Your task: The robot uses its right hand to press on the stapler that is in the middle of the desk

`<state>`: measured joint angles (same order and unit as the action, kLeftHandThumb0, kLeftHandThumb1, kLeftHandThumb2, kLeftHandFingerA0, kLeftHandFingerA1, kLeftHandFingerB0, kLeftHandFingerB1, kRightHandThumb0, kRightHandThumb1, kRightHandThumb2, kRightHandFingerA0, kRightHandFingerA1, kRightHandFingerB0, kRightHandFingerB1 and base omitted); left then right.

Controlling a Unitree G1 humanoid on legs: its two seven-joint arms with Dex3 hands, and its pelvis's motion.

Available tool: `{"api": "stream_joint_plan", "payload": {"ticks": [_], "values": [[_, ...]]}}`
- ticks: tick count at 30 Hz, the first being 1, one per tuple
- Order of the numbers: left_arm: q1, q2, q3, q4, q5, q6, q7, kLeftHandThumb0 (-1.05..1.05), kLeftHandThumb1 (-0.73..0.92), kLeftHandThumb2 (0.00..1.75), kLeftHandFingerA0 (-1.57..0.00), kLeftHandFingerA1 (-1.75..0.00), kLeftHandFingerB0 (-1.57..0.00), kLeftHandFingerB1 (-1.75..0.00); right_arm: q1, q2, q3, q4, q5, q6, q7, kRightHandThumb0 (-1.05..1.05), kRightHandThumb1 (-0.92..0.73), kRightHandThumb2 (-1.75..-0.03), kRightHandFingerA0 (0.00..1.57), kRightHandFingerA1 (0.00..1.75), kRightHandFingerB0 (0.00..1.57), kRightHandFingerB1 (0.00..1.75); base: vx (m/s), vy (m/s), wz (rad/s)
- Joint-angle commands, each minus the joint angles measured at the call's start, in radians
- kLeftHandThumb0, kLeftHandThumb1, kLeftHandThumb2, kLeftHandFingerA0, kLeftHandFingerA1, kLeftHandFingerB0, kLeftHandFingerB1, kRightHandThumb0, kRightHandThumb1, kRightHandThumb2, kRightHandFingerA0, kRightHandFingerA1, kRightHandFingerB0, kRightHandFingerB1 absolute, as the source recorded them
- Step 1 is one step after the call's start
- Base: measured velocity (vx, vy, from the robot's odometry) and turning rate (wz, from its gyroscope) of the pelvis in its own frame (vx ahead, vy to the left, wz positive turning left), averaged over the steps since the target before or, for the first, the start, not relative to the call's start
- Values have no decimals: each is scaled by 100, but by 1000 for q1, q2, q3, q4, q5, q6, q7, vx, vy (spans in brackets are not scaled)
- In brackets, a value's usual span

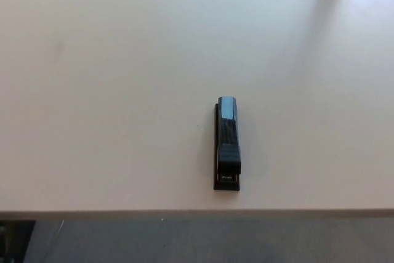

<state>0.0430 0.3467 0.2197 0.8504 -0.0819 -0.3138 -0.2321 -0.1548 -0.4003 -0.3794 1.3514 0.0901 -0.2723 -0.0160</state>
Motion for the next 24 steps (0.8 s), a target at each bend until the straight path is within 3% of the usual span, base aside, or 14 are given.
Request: {"api": "stream_joint_plan", "payload": {"ticks": [1, 4, 5, 6, 8, 9, 13, 15, 16, 19, 21, 22, 23, 24], "values": [[22, 16, 10, -10, -1, 40, 12, -32, 70, 121, -7, -51, -5, -51, 35, 20, 35, 18, -50, 89, -31, -14, -79, -63, 81, 78, 59, 45, 0, 0, 0], [46, 12, 6, -14, 3, 35, 14, -32, 70, 121, -6, -51, -5, -51, 58, 29, 37, 18, -40, 112, 28, -12, -81, -63, 84, 78, 54, 43, 0, 0, 0], [54, 13, 5, -18, 3, 36, 10, -56, 92, 69, -21, -45, -16, -40, 63, 34, 41, 17, -43, 114, 43, -12, -80, -63, 84, 73, 52, 42, 0, 0, 0], [58, 13, 5, -17, 4, 35, 11, -32, 69, 120, -6, -51, -5, -51, 65, 40, 45, 17, -44, 120, 65, -14, -81, -64, 86, 60, 43, 39, 0, 0, 0], [63, 13, 2, -14, 8, 30, 14, -32, 69, 120, -6, -51, -5, -51, 63, 46, 50, 17, -45, 143, 114, -16, -85, -65, 83, 54, 42, 37, 0, 0, 0], [67, 12, 0, -12, 11, 26, 17, -56, 92, 68, -24, -45, -17, -41, 55, 51, 77, 20, -70, 168, 133, -20, -86, -65, 76, 50, 46, 38, 0, 0, 0], [75, 7, 2, -10, 7, 29, 24, -54, 92, 67, -23, -45, -18, -40, 45, 61, 144, 21, -114, 197, 181, -20, -83, -64, 70, 49, 46, 38, 0, 0, 0], [79, 10, -4, -12, 14, 28, 28, -55, 92, 68, -22, -45, -18, -41, 35, 63, 121, 22, -72, 238, 273, -32, -81, -64, 50, 42, 25, 31, 0, 0, 0], [79, 10, -3, -10, 13, 27, 28, -56, 92, 68, -25, -46, -18, -41, 31, 62, 114, 23, -61, 254, 310, -27, -65, -109, 0, 47, 0, 48, 0, 0, 0], [82, 11, -6, -13, 14, 30, 25, -56, 92, 69, -24, -46, -17, -41, 40, 40, 169, 21, -110, 239, 395, -71, -69, -97, 0, 15, 0, 13, 0, 0, 0], [84, 12, -6, -13, 14, 23, 25, -56, 92, 69, -21, -44, -17, -41, 42, 32, 159, 18, -89, 263, 409, -71, -84, -66, 0, 1, 0, 2, 0, 0, 0], [87, 9, 0, -16, 1, 27, 13, -32, 70, 121, -6, -51, -4, -51, 45, 27, 154, 16, -79, 276, 411, -82, -71, -94, 0, 0, 0, 2, 0, 0, 0], [89, 9, 1, -18, -3, 31, 8, -32, 71, 121, -5, -51, -4, -51, 47, 23, 150, 14, -73, 282, 416, -77, -86, -66, 0, 0, 0, 0, 0, 0, 0], [93, 10, -2, -21, 2, 32, 11, -32, 70, 121, -6, -51, -4, -51, 50, 20, 149, 11, -70, 286, 421, -79, -88, -68, 0, 0, 0, 0, 0, 0, 0]]}}
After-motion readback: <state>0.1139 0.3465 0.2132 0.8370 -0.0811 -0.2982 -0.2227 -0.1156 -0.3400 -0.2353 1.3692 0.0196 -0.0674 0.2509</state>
